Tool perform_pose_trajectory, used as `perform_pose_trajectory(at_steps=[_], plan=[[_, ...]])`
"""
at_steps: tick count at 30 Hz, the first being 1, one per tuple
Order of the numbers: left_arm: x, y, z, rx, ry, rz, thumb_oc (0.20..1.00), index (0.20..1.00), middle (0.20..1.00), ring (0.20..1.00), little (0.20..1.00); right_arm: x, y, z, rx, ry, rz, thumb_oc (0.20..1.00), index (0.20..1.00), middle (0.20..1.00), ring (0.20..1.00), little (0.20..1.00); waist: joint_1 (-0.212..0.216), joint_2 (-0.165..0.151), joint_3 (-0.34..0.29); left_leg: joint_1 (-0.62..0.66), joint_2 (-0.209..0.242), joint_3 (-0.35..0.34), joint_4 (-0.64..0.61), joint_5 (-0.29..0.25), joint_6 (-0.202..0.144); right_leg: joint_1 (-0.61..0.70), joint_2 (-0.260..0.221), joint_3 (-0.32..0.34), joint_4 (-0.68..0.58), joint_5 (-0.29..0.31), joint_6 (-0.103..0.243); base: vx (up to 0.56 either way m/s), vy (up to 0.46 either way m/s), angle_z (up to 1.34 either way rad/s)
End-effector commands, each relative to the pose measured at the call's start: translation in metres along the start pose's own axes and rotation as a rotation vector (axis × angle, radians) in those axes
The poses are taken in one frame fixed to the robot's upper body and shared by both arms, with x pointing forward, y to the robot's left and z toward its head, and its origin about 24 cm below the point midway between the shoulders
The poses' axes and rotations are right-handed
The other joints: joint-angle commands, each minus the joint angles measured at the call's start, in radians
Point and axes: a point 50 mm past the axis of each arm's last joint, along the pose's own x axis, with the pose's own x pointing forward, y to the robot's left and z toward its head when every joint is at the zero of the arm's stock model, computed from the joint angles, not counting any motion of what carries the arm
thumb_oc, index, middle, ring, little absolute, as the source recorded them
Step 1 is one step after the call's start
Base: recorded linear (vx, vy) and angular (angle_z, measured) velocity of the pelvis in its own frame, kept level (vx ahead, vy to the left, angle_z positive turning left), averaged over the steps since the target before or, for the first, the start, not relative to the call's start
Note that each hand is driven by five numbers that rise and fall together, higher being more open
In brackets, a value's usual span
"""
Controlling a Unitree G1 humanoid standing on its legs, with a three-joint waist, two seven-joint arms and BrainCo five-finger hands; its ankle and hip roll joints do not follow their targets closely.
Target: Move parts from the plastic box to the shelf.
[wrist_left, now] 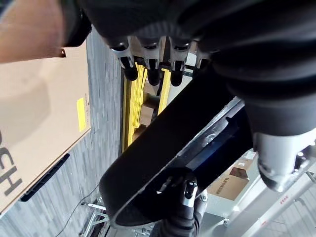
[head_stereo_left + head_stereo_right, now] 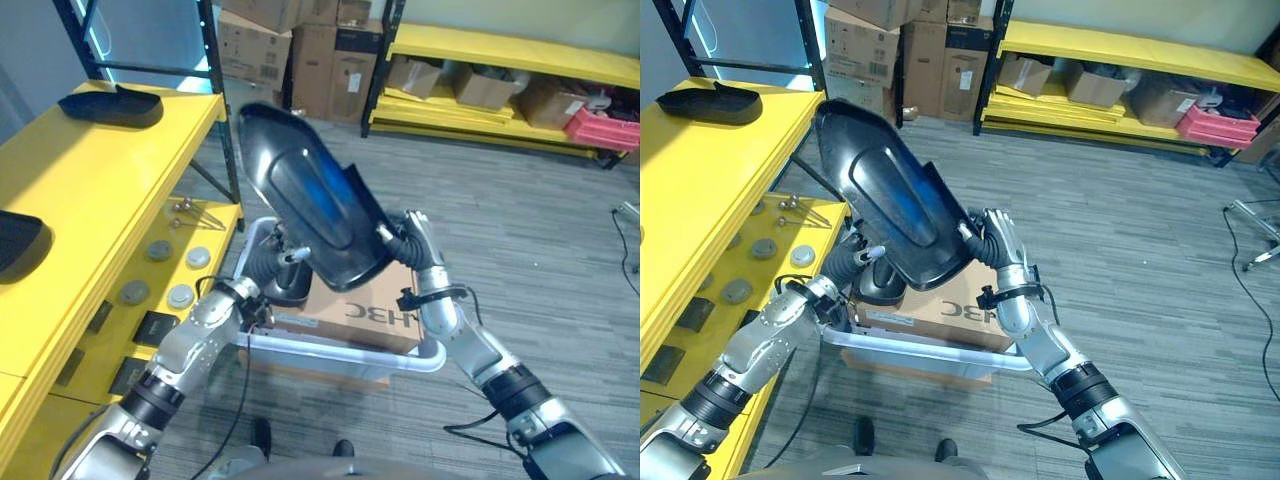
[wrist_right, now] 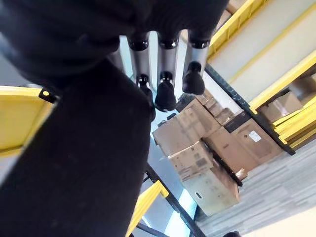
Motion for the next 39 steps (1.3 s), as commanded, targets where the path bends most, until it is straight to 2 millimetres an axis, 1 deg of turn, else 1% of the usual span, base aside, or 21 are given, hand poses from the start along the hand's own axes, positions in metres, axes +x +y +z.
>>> perform_pose_trajectory(at_steps=[1, 2, 4, 6, 7, 11, 12, 13, 15, 17, 24, 31, 32, 33, 34, 39], plan=[[0.02, -0.009, 0.03, 0.004, -0.14, -0.023, 1.0, 1.0, 1.0, 1.0, 1.0, 0.024, -0.022, 0.048, 0.156, -0.294, 0.0, 0.2, 0.2, 0.2, 0.2, 0.2, 0.016, 0.049, -0.059, 0.058, 0.096, -0.028, -0.002, -0.07, -0.07, 0.033, -0.054, -0.021, 0.04, -0.058, 0.066, 0.0, 0.0, 0.0], [0.019, -0.008, 0.03, -0.003, -0.139, -0.021, 1.0, 1.0, 1.0, 1.0, 1.0, 0.024, -0.022, 0.05, 0.163, -0.301, 0.009, 0.2, 0.2, 0.2, 0.2, 0.2, 0.016, 0.048, -0.059, 0.058, 0.096, -0.028, -0.002, -0.07, -0.07, 0.033, -0.054, -0.022, 0.04, -0.059, 0.066, 0.0, 0.0, 0.0], [0.018, -0.006, 0.028, -0.034, -0.131, -0.005, 1.0, 1.0, 1.0, 1.0, 1.0, 0.022, -0.019, 0.062, 0.195, -0.367, 0.069, 0.2, 0.2, 0.2, 0.2, 0.2, 0.016, 0.047, -0.06, 0.057, 0.096, -0.028, -0.002, -0.069, -0.071, 0.03, -0.054, -0.021, 0.04, -0.058, 0.067, 0.0, 0.0, 0.0], [0.018, -0.003, 0.026, -0.018, -0.125, 0.018, 1.0, 1.0, 1.0, 1.0, 1.0, 0.019, -0.017, 0.072, 0.214, -0.42, 0.117, 0.2, 0.2, 0.2, 0.2, 0.2, 0.017, 0.046, -0.059, 0.057, 0.096, -0.028, -0.002, -0.069, -0.07, 0.03, -0.054, -0.02, 0.041, -0.058, 0.066, 0.0, 0.0, 0.0], [0.018, -0.003, 0.026, -0.017, -0.125, 0.023, 1.0, 1.0, 1.0, 1.0, 1.0, 0.019, -0.017, 0.073, 0.219, -0.425, 0.122, 0.2, 0.2, 0.2, 0.2, 0.2, 0.017, 0.046, -0.059, 0.057, 0.096, -0.028, -0.002, -0.069, -0.07, 0.03, -0.054, -0.019, 0.041, -0.058, 0.066, 0.0, 0.0, 0.0], [0.017, 0.002, 0.022, -0.062, -0.133, 0.087, 1.0, 1.0, 1.0, 1.0, 1.0, 0.017, -0.013, 0.087, 0.304, -0.463, 0.183, 0.2, 0.2, 0.2, 0.2, 0.2, 0.022, 0.042, -0.059, 0.056, 0.095, -0.031, -0.002, -0.068, -0.071, 0.03, -0.054, -0.022, 0.041, -0.058, 0.066, 0.0, 0.0, 0.0], [0.017, 0.002, 0.022, -0.069, -0.14, 0.095, 0.937, 0.937, 0.937, 0.937, 0.937, 0.017, -0.012, 0.088, 0.315, -0.464, 0.191, 0.2, 0.2, 0.2, 0.2, 0.2, 0.022, 0.042, -0.059, 0.056, 0.094, -0.031, -0.002, -0.068, -0.071, 0.03, -0.054, -0.022, 0.04, -0.058, 0.066, 0.0, 0.0, 0.0], [0.017, 0.003, 0.026, -0.095, -0.188, 0.122, 0.2, 0.2, 0.2, 0.2, 0.2, 0.014, -0.006, 0.092, 0.358, -0.465, 0.226, 0.2, 0.2, 0.2, 0.2, 0.2, 0.023, 0.04, -0.058, 0.055, 0.093, -0.032, -0.002, -0.068, -0.07, 0.029, -0.054, -0.023, 0.04, -0.057, 0.066, 0.0, 0.0, 0.0], [0.018, 0.002, 0.028, -0.097, -0.222, 0.134, 0.2, 0.2, 0.2, 0.2, 0.2, 0.011, 0.002, 0.095, 0.378, -0.464, 0.249, 0.2, 0.2, 0.2, 0.2, 0.2, 0.024, 0.038, -0.056, 0.054, 0.093, -0.033, -0.002, -0.067, -0.069, 0.028, -0.054, -0.024, 0.042, -0.056, 0.065, 0.0, 0.0, 0.0], [0.02, 0.001, 0.033, -0.097, -0.275, 0.161, 0.2, 0.2, 0.2, 0.2, 0.2, 0.006, 0.015, 0.097, 0.42, -0.444, 0.272, 0.2, 0.2, 0.2, 0.2, 0.2, 0.028, 0.035, -0.052, 0.051, 0.091, -0.035, -0.002, -0.065, -0.068, 0.026, -0.056, -0.026, 0.044, -0.056, 0.063, 0.0, 0.0, 0.0], [0.018, -0.002, 0.042, -0.111, -0.364, 0.177, 0.2, 0.2, 0.2, 0.2, 0.2, 0.001, 0.021, 0.1, 0.48, -0.441, 0.275, 0.2, 0.2, 0.2, 0.2, 0.2, 0.031, 0.03, -0.046, 0.048, 0.09, -0.042, -0.002, -0.064, -0.068, 0.024, -0.057, -0.031, 0.05, -0.059, 0.062, 0.0, 0.0, 0.0], [0.011, 0.007, 0.051, -0.061, -0.466, 0.308, 0.2, 0.2, 0.2, 0.2, 0.2, -0.001, 0.021, 0.099, 0.495, -0.433, 0.263, 0.2, 0.2, 0.2, 0.2, 0.2, 0.034, 0.028, -0.044, 0.046, 0.09, -0.045, -0.002, -0.063, -0.068, 0.023, -0.055, -0.031, 0.053, -0.06, 0.059, 0.0, 0.0, 0.0], [0.01, 0.008, 0.052, -0.058, -0.472, 0.323, 0.2, 0.2, 0.2, 0.2, 0.2, -0.001, 0.021, 0.098, 0.504, -0.43, 0.276, 0.429, 0.429, 0.429, 0.429, 0.429, 0.034, 0.027, -0.044, 0.046, 0.09, -0.046, -0.002, -0.063, -0.068, 0.023, -0.055, -0.031, 0.053, -0.061, 0.059, 0.0, 0.0, 0.0], [0.009, 0.01, 0.052, -0.053, -0.48, 0.339, 0.2, 0.2, 0.2, 0.2, 0.2, -0.002, 0.022, 0.098, 0.506, -0.428, 0.288, 0.89, 0.89, 0.89, 0.89, 0.89, 0.033, 0.026, -0.043, 0.046, 0.09, -0.046, -0.002, -0.063, -0.069, 0.023, -0.054, -0.032, 0.052, -0.061, 0.058, 0.0, 0.0, 0.0], [0.008, 0.011, 0.053, -0.038, -0.493, 0.358, 0.2, 0.2, 0.2, 0.2, 0.2, -0.002, 0.022, 0.097, 0.505, -0.425, 0.296, 1.0, 1.0, 1.0, 1.0, 1.0, 0.034, 0.026, -0.043, 0.047, 0.091, -0.048, -0.002, -0.063, -0.07, 0.024, -0.053, -0.031, 0.05, -0.06, 0.057, 0.0, 0.0, 0.0], [0.004, 0.015, 0.055, 0.024, -0.518, 0.409, 0.2, 0.2, 0.2, 0.2, 0.2, -0.003, 0.021, 0.09, 0.527, -0.379, 0.27, 1.0, 1.0, 1.0, 1.0, 1.0, 0.038, 0.024, -0.044, 0.046, 0.091, -0.053, -0.002, -0.061, -0.072, 0.029, -0.051, -0.035, 0.045, -0.06, 0.055, 0.0, 0.0, 0.0]])
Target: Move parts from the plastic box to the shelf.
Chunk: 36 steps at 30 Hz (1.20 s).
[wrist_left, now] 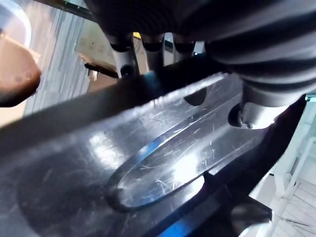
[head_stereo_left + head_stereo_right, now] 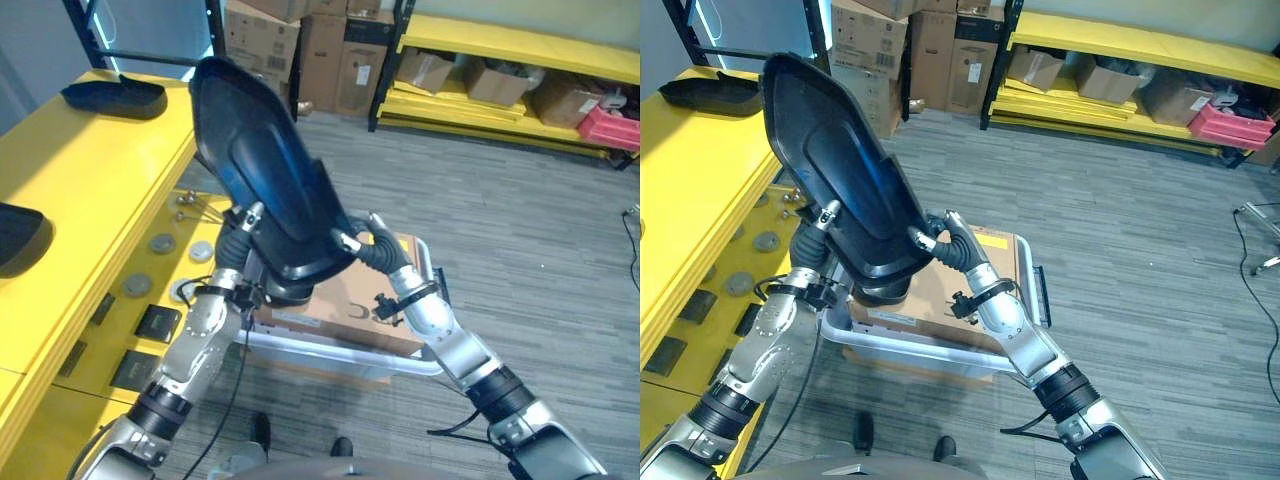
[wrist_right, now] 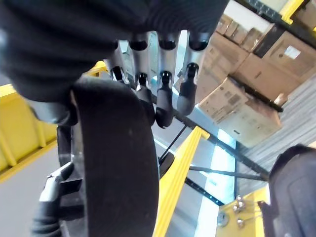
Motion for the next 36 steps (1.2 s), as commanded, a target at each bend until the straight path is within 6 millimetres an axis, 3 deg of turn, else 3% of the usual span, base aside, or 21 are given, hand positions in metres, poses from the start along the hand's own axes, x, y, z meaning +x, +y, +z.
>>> perform_pose_trajectory(at_steps=[1, 7, 8, 15, 18, 19, 23, 24, 28, 31, 33, 36], plan=[[0.021, -0.009, 0.021, 0.11, -0.195, 0.006, 0.2, 0.2, 0.2, 0.2, 0.2, 0.003, 0.004, 0.039, 0.152, -0.216, -0.032, 1.0, 1.0, 1.0, 1.0, 1.0, 0.01, 0.036, -0.061, 0.046, 0.092, -0.052, -0.008, -0.058, -0.063, 0.029, -0.052, -0.032, 0.045, -0.053, 0.051, 0.0, 0.0, 0.0], [0.018, 0.006, 0.027, 0.235, -0.255, 0.096, 0.2, 0.2, 0.2, 0.2, 0.2, -0.01, -0.009, 0.021, 0.184, -0.116, -0.159, 1.0, 1.0, 1.0, 1.0, 1.0, 0.001, 0.042, -0.057, 0.047, 0.094, -0.05, -0.008, -0.056, -0.062, 0.028, -0.052, -0.031, 0.047, -0.055, 0.05, 0.0, 0.0, 0.02], [0.015, 0.016, 0.029, 0.318, -0.275, 0.133, 0.2, 0.2, 0.2, 0.2, 0.2, -0.021, -0.017, 0.009, 0.206, -0.051, -0.238, 1.0, 1.0, 1.0, 1.0, 1.0, -0.005, 0.046, -0.054, 0.047, 0.096, -0.047, -0.008, -0.056, -0.063, 0.027, -0.053, -0.028, 0.048, -0.056, 0.051, 0.0, 0.0, 0.0], [-0.001, 0.058, 0.04, 0.499, -0.325, 0.26, 0.2, 0.2, 0.2, 0.2, 0.2, -0.065, -0.033, -0.034, 0.199, 0.186, -0.344, 1.0, 1.0, 1.0, 1.0, 1.0, -0.029, 0.055, -0.052, 0.049, 0.104, -0.036, -0.008, -0.053, -0.066, 0.022, -0.054, -0.02, 0.058, -0.066, 0.051, 0.0, 0.0, -0.01], [-0.009, 0.078, 0.049, 0.541, -0.355, 0.318, 0.2, 0.2, 0.2, 0.2, 0.2, -0.1, -0.036, -0.072, 0.116, 0.441, -0.393, 1.0, 1.0, 1.0, 1.0, 1.0, -0.033, 0.059, -0.05, 0.052, 0.108, -0.037, -0.008, -0.05, -0.069, 0.02, -0.053, -0.017, 0.072, -0.077, 0.048, 0.0, -0.012, 0.0], [-0.012, 0.085, 0.052, 0.526, -0.363, 0.329, 0.2, 0.2, 0.2, 0.2, 0.2, -0.122, -0.031, -0.092, 0.116, 0.581, -0.399, 1.0, 1.0, 1.0, 1.0, 1.0, -0.028, 0.062, -0.048, 0.053, 0.112, -0.041, -0.008, -0.047, -0.07, 0.02, -0.053, -0.021, 0.082, -0.085, 0.044, 0.0, -0.048, 0.0], [-0.017, 0.089, 0.059, 0.521, -0.378, 0.313, 0.2, 0.2, 0.2, 0.2, 0.2, -0.164, -0.018, -0.124, 0.229, 0.847, -0.42, 1.0, 1.0, 1.0, 1.0, 1.0, -0.005, 0.066, -0.041, 0.053, 0.119, -0.051, -0.007, -0.04, -0.077, 0.022, -0.05, -0.034, 0.106, -0.103, 0.032, -0.01, -0.084, 0.07], [-0.021, 0.09, 0.062, 0.519, -0.38, 0.304, 0.2, 0.2, 0.2, 0.2, 0.2, -0.187, -0.004, -0.139, 0.322, 1.006, -0.357, 1.0, 1.0, 1.0, 1.0, 1.0, 0.019, 0.067, -0.032, 0.05, 0.123, -0.066, 0.002, -0.038, -0.083, 0.022, -0.044, -0.046, 0.122, -0.116, 0.019, -0.05, -0.104, 0.24], [-0.028, 0.093, 0.062, 0.476, -0.371, 0.333, 0.2, 0.2, 0.2, 0.2, 0.2, -0.209, 0.017, -0.149, 0.337, 1.137, -0.188, 1.0, 1.0, 1.0, 1.0, 1.0, 0.07, 0.066, -0.01, 0.025, 0.129, -0.105, 0.024, -0.017, -0.103, 0.035, -0.031, -0.064, 0.117, -0.116, 0.001, -0.07, -0.112, 0.21], [-0.032, 0.093, 0.062, 0.446, -0.37, 0.351, 0.2, 0.2, 0.2, 0.2, 0.2, -0.217, 0.03, -0.153, 0.373, 1.201, -0.104, 1.0, 1.0, 1.0, 1.0, 1.0, 0.109, 0.065, 0.006, -0.025, 0.141, -0.114, 0.017, 0.03, -0.132, 0.06, -0.015, -0.087, 0.087, -0.111, -0.001, -0.07, -0.11, 0.32], [-0.033, 0.093, 0.061, 0.43, -0.363, 0.352, 0.2, 0.2, 0.2, 0.2, 0.2, -0.222, 0.035, -0.154, 0.39, 1.237, -0.087, 1.0, 1.0, 1.0, 1.0, 1.0, 0.122, 0.066, 0.017, -0.06, 0.151, -0.077, 0.024, 0.054, -0.144, 0.077, -0.008, -0.118, 0.079, -0.115, -0.001, -0.06, -0.097, 0.41], [-0.032, 0.091, 0.057, 0.413, -0.345, 0.34, 0.2, 0.2, 0.2, 0.2, 0.2, -0.229, 0.043, -0.154, 0.419, 1.285, -0.091, 1.0, 1.0, 1.0, 1.0, 1.0, 0.116, 0.06, 0.03, -0.065, 0.169, 0.038, 0.06, 0.047, -0.141, 0.092, -0.014, -0.189, 0.083, -0.115, -0.001, -0.04, -0.047, 0.61]])
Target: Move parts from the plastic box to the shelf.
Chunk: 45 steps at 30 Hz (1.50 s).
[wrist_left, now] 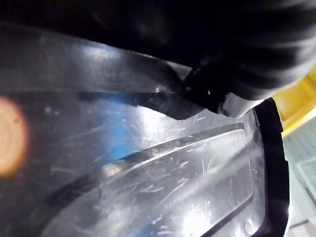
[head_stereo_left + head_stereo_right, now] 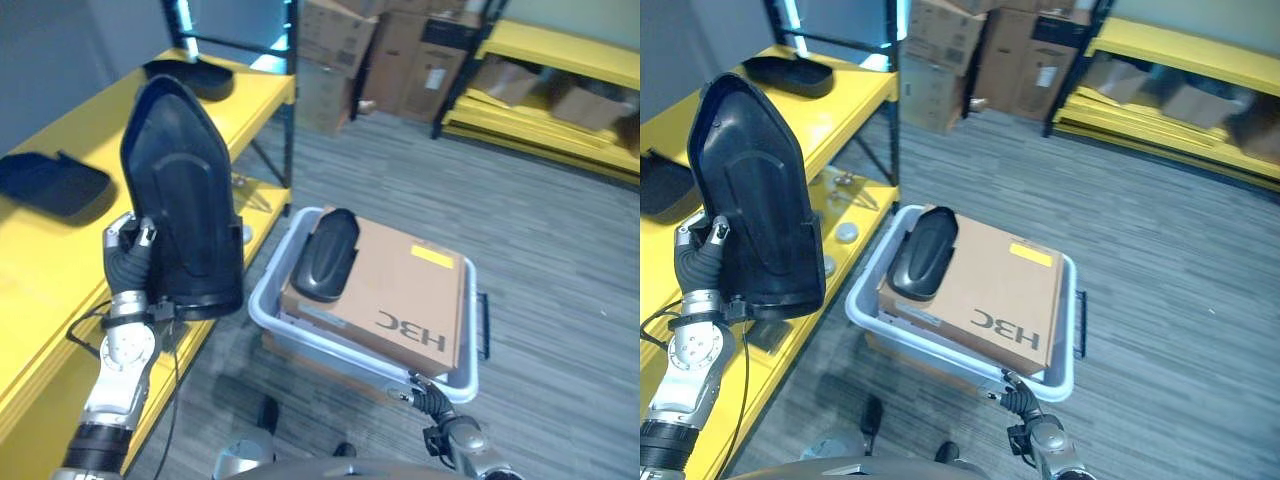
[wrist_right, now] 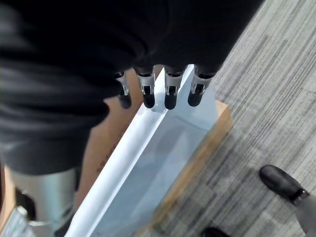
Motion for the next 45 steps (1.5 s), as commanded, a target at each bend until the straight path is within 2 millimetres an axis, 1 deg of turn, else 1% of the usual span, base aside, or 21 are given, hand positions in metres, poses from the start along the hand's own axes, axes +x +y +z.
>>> perform_pose_trajectory(at_steps=[1, 2, 6, 8, 11, 13, 15, 16, 18, 19, 20, 21, 22, 24, 25, 29, 33, 35, 37, 42, 45], plan=[[0.017, -0.005, 0.025, -0.079, -0.153, -0.011, 0.2, 0.2, 0.2, 0.2, 0.2, 0.005, -0.008, 0.01, -0.007, -0.01, -0.008, 1.0, 1.0, 1.0, 1.0, 1.0, -0.004, 0.026, -0.04, -0.04, 0.139, 0.086, 0.054, 0.043, -0.096, 0.011, -0.037, -0.035, 0.08, -0.076, 0.016, -0.04, -0.063, 1.14], [0.018, -0.012, 0.023, -0.076, -0.149, -0.024, 0.2, 0.2, 0.2, 0.2, 0.2, 0.003, -0.007, -0.005, 0.064, 0.064, -0.038, 1.0, 1.0, 1.0, 1.0, 1.0, -0.038, -0.006, -0.031, -0.006, 0.13, 0.221, 0.178, -0.064, -0.067, 0.011, -0.067, -0.099, 0.088, -0.066, 0.022, -0.04, -0.041, 1.11], [0.022, -0.018, 0.026, -0.07, -0.156, -0.038, 0.2, 0.2, 0.2, 0.2, 0.2, 0.001, -0.006, -0.019, 0.08, 0.16, -0.052, 1.0, 1.0, 1.0, 1.0, 1.0, -0.058, -0.017, -0.032, 0.018, 0.117, 0.322, 0.293, -0.127, -0.047, 0.018, -0.079, -0.164, 0.072, -0.046, 0.019, -0.03, 0.049, 1.5], [0.026, -0.025, 0.029, -0.056, -0.177, -0.091, 0.2, 0.2, 0.2, 0.2, 0.2, -0.012, 0.006, -0.057, -0.049, 0.434, 0.059, 1.0, 1.0, 1.0, 1.0, 1.0, -0.072, 0.005, -0.049, 0.079, 0.071, 0.393, 0.193, -0.166, -0.026, 0.011, -0.096, -0.229, 0.088, -0.035, 0.037, 0.07, 0.277, 1.57], [0.028, -0.032, 0.038, -0.026, -0.223, -0.162, 0.2, 0.2, 0.2, 0.2, 0.2, -0.024, 0.01, -0.08, -0.036, 0.602, 0.06, 1.0, 1.0, 1.0, 1.0, 1.0, -0.049, 0.043, -0.067, 0.116, 0.034, 0.345, 0.08, -0.138, -0.012, -0.007, -0.109, -0.244, 0.173, -0.071, 0.036, 0.14, 0.22, 1.26], [0.031, -0.034, 0.044, -0.019, -0.246, -0.183, 0.2, 0.2, 0.2, 0.2, 0.2, -0.026, 0.01, -0.082, 0.002, 0.615, 0.06, 1.0, 1.0, 1.0, 1.0, 1.0, -0.045, 0.059, -0.07, 0.121, 0.025, 0.321, 0.058, -0.131, 0.003, -0.035, -0.133, -0.243, 0.266, -0.085, 0.033, 0.12, 0.169, 0.47], [0.035, -0.036, 0.051, -0.016, -0.275, -0.201, 0.2, 0.2, 0.2, 0.2, 0.2, -0.024, 0.009, -0.081, 0.009, 0.597, 0.059, 1.0, 1.0, 1.0, 1.0, 1.0, -0.047, 0.072, -0.067, 0.119, 0.006, 0.3, 0.052, -0.141, 0.031, -0.086, -0.214, -0.235, 0.437, -0.041, 0.058, 0.14, 0.232, 0.45], [0.036, -0.037, 0.053, -0.015, -0.281, -0.208, 0.2, 0.2, 0.2, 0.2, 0.2, -0.024, 0.009, -0.081, 0.012, 0.594, 0.059, 1.0, 1.0, 1.0, 1.0, 1.0, -0.051, 0.076, -0.064, 0.118, 0.002, 0.288, 0.055, -0.146, 0.038, -0.102, -0.229, -0.218, 0.485, -0.028, 0.063, 0.13, 0.213, 0.39], [0.037, -0.041, 0.056, -0.017, -0.297, -0.229, 0.2, 0.2, 0.2, 0.2, 0.2, -0.024, 0.008, -0.079, 0.016, 0.586, 0.063, 1.0, 1.0, 1.0, 1.0, 1.0, -0.073, 0.081, -0.049, 0.117, -0.013, 0.246, 0.059, -0.155, 0.059, -0.161, -0.24, -0.119, 0.605, -0.003, 0.081, 0.04, 0.073, 0.4], [0.036, -0.048, 0.057, -0.034, -0.301, -0.257, 0.2, 0.2, 0.2, 0.2, 0.2, -0.023, 0.008, -0.078, 0.035, 0.582, 0.061, 1.0, 1.0, 1.0, 1.0, 1.0, -0.102, 0.079, -0.034, 0.107, -0.022, 0.207, 0.054, -0.135, 0.07, -0.212, -0.178, -0.031, 0.588, 0.007, 0.063, -0.03, -0.056, 0.52], [0.036, -0.05, 0.057, -0.038, -0.302, -0.263, 0.2, 0.2, 0.2, 0.2, 0.2, -0.023, 0.008, -0.078, 0.04, 0.581, 0.061, 1.0, 1.0, 1.0, 1.0, 1.0, -0.11, 0.079, -0.032, 0.106, -0.024, 0.188, 0.051, -0.132, 0.069, -0.216, -0.153, -0.011, 0.566, 0.005, 0.062, 0.04, -0.244, 0.9], [0.035, -0.068, 0.054, -0.067, -0.313, -0.326, 0.2, 0.2, 0.2, 0.2, 0.2, -0.022, 0.011, -0.078, 0.1, 0.564, 0.043, 1.0, 1.0, 1.0, 1.0, 1.0, -0.175, 0.068, -0.034, 0.115, -0.053, 0.052, 0.021, -0.113, 0.063, -0.232, -0.027, 0.147, 0.387, -0.024, 0.053, 0.09, -0.24, 1.2], [0.036, -0.071, 0.054, -0.071, -0.314, -0.332, 0.2, 0.2, 0.2, 0.2, 0.2, -0.022, 0.012, -0.077, 0.104, 0.56, 0.043, 1.0, 1.0, 1.0, 1.0, 1.0, -0.186, 0.067, -0.036, 0.118, -0.056, 0.029, 0.015, -0.11, 0.062, -0.228, -0.015, 0.173, 0.352, -0.025, 0.051, 0.12, -0.292, 1.8], [0.037, -0.082, 0.056, -0.09, -0.314, -0.361, 0.2, 0.2, 0.2, 0.2, 0.2, -0.022, 0.012, -0.077, 0.12, 0.559, 0.041, 1.0, 1.0, 1.0, 1.0, 1.0, -0.213, 0.061, -0.057, 0.113, -0.076, -0.054, 0.015, -0.115, 0.062, -0.208, 0.04, 0.29, 0.228, -0.031, 0.03, 0.11, -0.16, 2.13], [0.036, -0.083, 0.055, -0.088, -0.312, -0.357, 0.2, 0.2, 0.2, 0.2, 0.2, -0.022, 0.012, -0.077, 0.111, 0.561, 0.048, 1.0, 1.0, 1.0, 1.0, 1.0, -0.214, 0.058, -0.066, 0.103, -0.082, -0.07, 0.019, -0.113, 0.062, -0.199, 0.05, 0.304, 0.205, -0.027, 0.024, 0.07, -0.102, 1.92], [0.038, -0.075, 0.054, -0.046, -0.29, -0.322, 0.2, 0.2, 0.2, 0.2, 0.2, -0.025, 0.013, -0.082, 0.058, 0.624, 0.095, 1.0, 1.0, 1.0, 1.0, 1.0, -0.177, 0.044, -0.096, 0.086, -0.098, -0.091, 0.031, -0.105, 0.054, -0.126, 0.058, 0.312, 0.115, -0.017, 0.012, 0.05, -0.167, 0.98], [0.035, -0.069, 0.055, -0.039, -0.272, -0.304, 0.2, 0.2, 0.2, 0.2, 0.2, -0.028, 0.01, -0.085, 0.05, 0.672, 0.069, 1.0, 1.0, 1.0, 1.0, 1.0, -0.158, 0.04, -0.094, 0.045, -0.105, -0.059, 0.094, -0.124, 0.05, -0.106, 0.047, 0.296, 0.094, -0.023, -0.001, -0.01, -0.022, 0.31], [0.032, -0.069, 0.055, -0.05, -0.269, -0.33, 0.2, 0.2, 0.2, 0.2, 0.2, -0.035, 0.0, -0.094, 0.047, 0.719, 0.03, 1.0, 1.0, 1.0, 1.0, 1.0, -0.159, 0.042, -0.088, 0.024, -0.062, 0.027, 0.123, -0.121, 0.023, -0.094, 0.023, 0.239, 0.1, -0.028, 0.003, -0.01, 0.12, 0.14], [0.027, -0.069, 0.055, -0.038, -0.275, -0.334, 0.2, 0.2, 0.2, 0.2, 0.2, -0.039, -0.006, -0.097, 0.063, 0.735, 0.012, 1.0, 1.0, 1.0, 1.0, 1.0, -0.162, 0.041, -0.087, 0.027, -0.008, 0.063, 0.117, -0.105, -0.003, -0.08, 0.004, 0.209, 0.098, -0.03, 0.009, 0.02, 0.23, 0.61], [0.023, -0.059, 0.049, -0.017, -0.246, -0.292, 0.2, 0.2, 0.2, 0.2, 0.2, -0.039, -0.011, -0.095, 0.13, 0.725, 0.029, 1.0, 1.0, 1.0, 1.0, 1.0, -0.152, 0.047, -0.101, 0.065, 0.084, 0.041, 0.055, -0.054, -0.046, -0.064, -0.03, 0.19, 0.103, -0.043, 0.017, 0.07, 0.274, 0.43], [0.024, -0.055, 0.044, 0.018, -0.215, -0.286, 0.2, 0.2, 0.2, 0.2, 0.2, -0.04, -0.01, -0.097, 0.28, 0.75, -0.066, 1.0, 1.0, 1.0, 1.0, 1.0, -0.147, 0.057, -0.107, 0.09, 0.084, 0.005, 0.019, -0.062, -0.046, -0.072, -0.06, 0.197, 0.14, -0.063, 0.035, 0.11, 0.411, 0.17]])
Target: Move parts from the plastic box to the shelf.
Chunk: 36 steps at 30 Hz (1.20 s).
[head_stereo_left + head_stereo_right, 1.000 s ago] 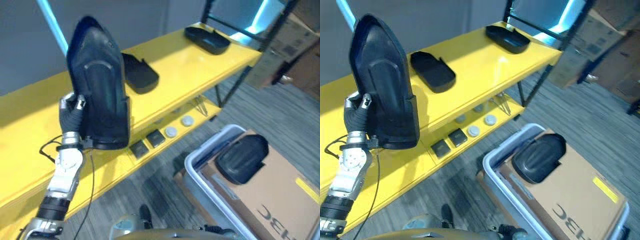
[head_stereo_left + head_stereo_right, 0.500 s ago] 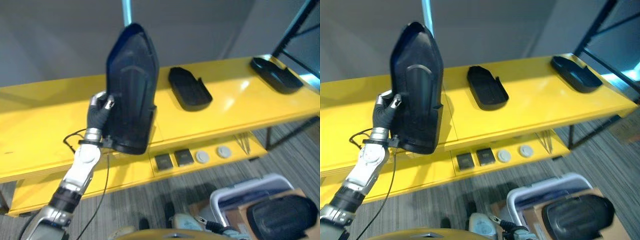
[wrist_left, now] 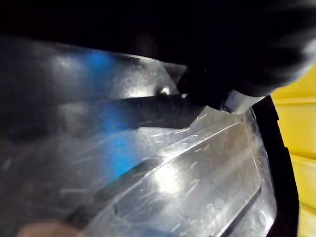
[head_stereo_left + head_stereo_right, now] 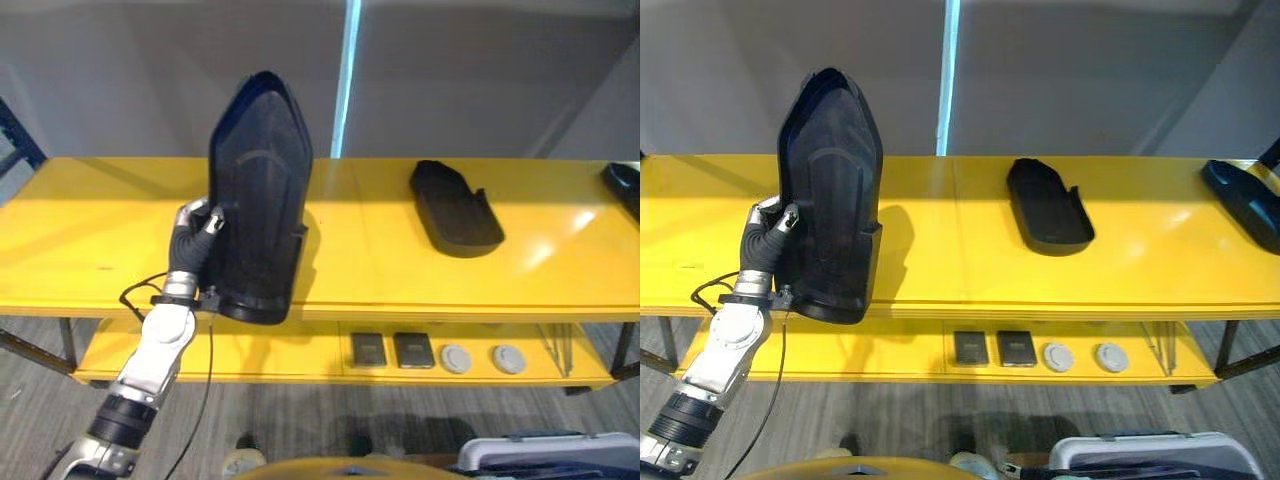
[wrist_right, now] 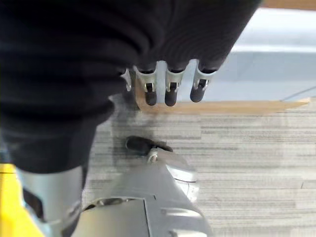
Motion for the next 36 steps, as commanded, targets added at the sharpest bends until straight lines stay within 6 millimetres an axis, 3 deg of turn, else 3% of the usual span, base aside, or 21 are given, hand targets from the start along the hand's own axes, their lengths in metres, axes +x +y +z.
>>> perform_pose_trajectory(at_steps=[1, 3, 5, 7, 8, 13, 19, 25, 28, 36], plan=[[0.018, 0.012, 0.025, 0.053, -0.132, 0.026, 0.2, 0.2, 0.2, 0.2, 0.2, -0.001, -0.006, 0.0, 0.136, 0.036, -0.051, 1.0, 1.0, 1.0, 1.0, 1.0, 0.0, 0.043, -0.038, -0.025, -0.002, -0.077, -0.002, -0.022, 0.039, 0.006, 0.012, -0.029, 0.175, -0.11, 0.055, 0.13, 0.364, 0.16], [0.02, 0.012, 0.02, 0.061, -0.085, -0.009, 0.2, 0.2, 0.2, 0.2, 0.2, 0.002, 0.009, 0.011, 0.069, -0.003, -0.011, 1.0, 1.0, 1.0, 1.0, 1.0, 0.009, 0.041, -0.029, -0.011, -0.029, -0.079, -0.004, -0.041, 0.071, -0.03, -0.051, -0.038, 0.241, -0.064, 0.097, 0.12, 0.293, 0.0], [0.018, 0.016, 0.008, 0.062, -0.016, 0.0, 0.2, 0.2, 0.2, 0.2, 0.2, 0.002, 0.017, 0.023, 0.061, -0.045, -0.012, 1.0, 1.0, 1.0, 1.0, 1.0, 0.012, 0.039, -0.016, 0.001, -0.031, -0.047, -0.011, -0.046, 0.087, -0.079, -0.079, -0.051, 0.308, -0.007, 0.115, 0.05, 0.126, -0.35], [0.018, 0.015, 0.001, 0.037, 0.016, 0.013, 0.2, 0.2, 0.2, 0.2, 0.2, 0.002, 0.019, 0.024, 0.039, -0.052, -0.002, 1.0, 1.0, 1.0, 1.0, 1.0, -0.013, 0.039, -0.011, 0.006, -0.036, -0.058, -0.023, -0.046, 0.091, -0.098, -0.015, -0.01, 0.272, -0.025, 0.111, 0.04, 0.002, -0.59], [0.017, 0.009, -0.004, 0.012, 0.035, 0.021, 0.2, 0.2, 0.2, 0.2, 0.2, 0.002, 0.016, 0.018, 0.032, -0.048, -0.012, 1.0, 1.0, 1.0, 1.0, 1.0, -0.036, 0.036, -0.01, 0.001, -0.05, -0.094, -0.026, -0.048, 0.095, -0.096, 0.035, 0.048, 0.207, -0.036, 0.093, 0.08, -0.058, -0.44], [0.031, 0.008, -0.021, -0.034, 0.148, 0.163, 0.2, 0.2, 0.2, 0.2, 0.2, 0.003, 0.016, -0.013, -0.042, 0.042, 0.008, 1.0, 1.0, 1.0, 1.0, 1.0, -0.072, 0.025, -0.014, -0.039, -0.054, -0.066, -0.027, -0.038, 0.082, -0.059, 0.067, 0.083, 0.071, -0.02, 0.068, 0.09, -0.125, 0.18], [0.05, 0.004, -0.02, -0.044, 0.145, 0.228, 0.2, 0.2, 0.2, 0.2, 0.2, 0.001, 0.006, -0.016, -0.071, 0.059, 0.008, 1.0, 1.0, 1.0, 1.0, 1.0, -0.113, 0.039, 0.018, -0.089, -0.06, -0.038, -0.038, -0.021, 0.077, -0.111, 0.084, 0.112, 0.041, 0.003, 0.064, -0.08, -0.034, -0.1], [0.076, 0.007, -0.021, -0.001, 0.181, 0.263, 0.2, 0.2, 0.2, 0.2, 0.2, 0.0, 0.006, 0.007, -0.109, -0.021, 0.027, 1.0, 1.0, 1.0, 1.0, 1.0, -0.157, 0.059, 0.073, -0.135, -0.066, -0.025, -0.049, -0.001, 0.073, -0.167, 0.095, 0.15, 0.024, 0.024, 0.065, -0.06, 0.005, -0.08], [0.094, 0.018, -0.018, 0.048, 0.217, 0.305, 0.2, 0.2, 0.2, 0.2, 0.2, -0.002, 0.008, 0.03, -0.154, -0.086, 0.04, 1.0, 1.0, 1.0, 1.0, 1.0, -0.174, 0.066, 0.114, -0.166, -0.06, -0.022, -0.043, 0.01, 0.067, -0.204, 0.095, 0.166, 0.029, 0.026, 0.057, -0.08, 0.034, -0.2], [0.111, 0.035, -0.017, 0.153, 0.285, 0.368, 0.2, 0.2, 0.2, 0.2, 0.2, -0.005, 0.009, 0.049, -0.098, -0.142, 0.053, 1.0, 1.0, 1.0, 1.0, 1.0, -0.183, 0.067, 0.181, -0.205, -0.05, -0.035, -0.04, 0.02, 0.054, -0.247, 0.088, 0.173, 0.027, 0.033, 0.057, -0.07, -0.009, -0.1]])
